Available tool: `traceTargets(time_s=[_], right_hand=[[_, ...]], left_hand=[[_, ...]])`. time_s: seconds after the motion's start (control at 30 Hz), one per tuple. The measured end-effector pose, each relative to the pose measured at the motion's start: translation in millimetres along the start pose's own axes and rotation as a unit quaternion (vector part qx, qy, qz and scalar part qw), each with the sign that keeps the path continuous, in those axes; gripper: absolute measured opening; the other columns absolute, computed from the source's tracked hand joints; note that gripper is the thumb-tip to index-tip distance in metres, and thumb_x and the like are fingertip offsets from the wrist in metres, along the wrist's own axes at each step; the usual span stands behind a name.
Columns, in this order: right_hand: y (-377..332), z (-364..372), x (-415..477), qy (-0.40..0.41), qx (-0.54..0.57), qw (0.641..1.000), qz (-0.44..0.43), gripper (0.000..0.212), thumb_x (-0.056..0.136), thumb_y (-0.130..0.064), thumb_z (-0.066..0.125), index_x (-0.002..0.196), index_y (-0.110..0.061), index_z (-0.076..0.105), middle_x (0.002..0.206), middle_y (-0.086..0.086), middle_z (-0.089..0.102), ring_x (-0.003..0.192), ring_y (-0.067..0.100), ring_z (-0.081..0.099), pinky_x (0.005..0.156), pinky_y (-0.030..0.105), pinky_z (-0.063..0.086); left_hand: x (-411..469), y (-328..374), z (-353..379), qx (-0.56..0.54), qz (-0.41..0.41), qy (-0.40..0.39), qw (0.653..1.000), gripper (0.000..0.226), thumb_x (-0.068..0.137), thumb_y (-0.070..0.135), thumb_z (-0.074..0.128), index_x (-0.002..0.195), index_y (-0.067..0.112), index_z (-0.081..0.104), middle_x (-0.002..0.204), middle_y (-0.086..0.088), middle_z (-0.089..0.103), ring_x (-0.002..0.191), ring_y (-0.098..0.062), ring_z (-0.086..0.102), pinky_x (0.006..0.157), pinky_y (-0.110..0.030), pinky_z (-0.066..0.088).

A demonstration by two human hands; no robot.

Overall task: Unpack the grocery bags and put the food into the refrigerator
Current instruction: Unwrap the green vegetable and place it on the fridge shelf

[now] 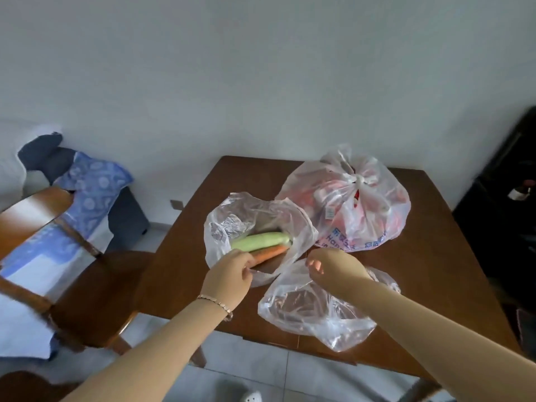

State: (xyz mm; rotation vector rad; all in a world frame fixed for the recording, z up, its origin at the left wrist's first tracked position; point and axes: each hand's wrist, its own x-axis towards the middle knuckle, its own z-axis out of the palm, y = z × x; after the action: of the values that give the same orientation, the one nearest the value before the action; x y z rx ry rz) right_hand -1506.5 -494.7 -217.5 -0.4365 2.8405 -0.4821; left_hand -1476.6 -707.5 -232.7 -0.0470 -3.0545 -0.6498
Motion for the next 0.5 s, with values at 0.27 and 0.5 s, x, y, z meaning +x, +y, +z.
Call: traceTargets(time_s=[0.27,0.5], right_hand=[[-42.2,60.0,148.3,-0.051,-0.045,0.996,-0.049,0.031,0.092,-0.015,0.043,0.118,-0.015,0.061,0.121,0.001,0.056,0.116,0.022,0.048,0.101,0.033,0.035],[-52.5,97.2,210.6,-0.250,-0.118,0.957,-0.084,0.038,0.094,-0.020,0.049,0.130,-0.028,0.052,0.131,0.001,0.055,0.123,0.023,0.049,0.103,0.038,0.039]], left_hand=[[136.1,-65.5,21.7,0.213,0.130,-0.182,0.951,0.038,0.099,0.029,0.031,0.120,0.009,0.055,0.123,-0.006,0.055,0.112,-0.023,0.054,0.095,-0.032,0.043],[203.6,-121.2,70.0,0.234,0.048,-0.331,0.913,0.051,0.090,0.023,0.054,0.137,0.017,0.036,0.140,-0.004,0.043,0.126,-0.025,0.043,0.101,-0.037,0.037]])
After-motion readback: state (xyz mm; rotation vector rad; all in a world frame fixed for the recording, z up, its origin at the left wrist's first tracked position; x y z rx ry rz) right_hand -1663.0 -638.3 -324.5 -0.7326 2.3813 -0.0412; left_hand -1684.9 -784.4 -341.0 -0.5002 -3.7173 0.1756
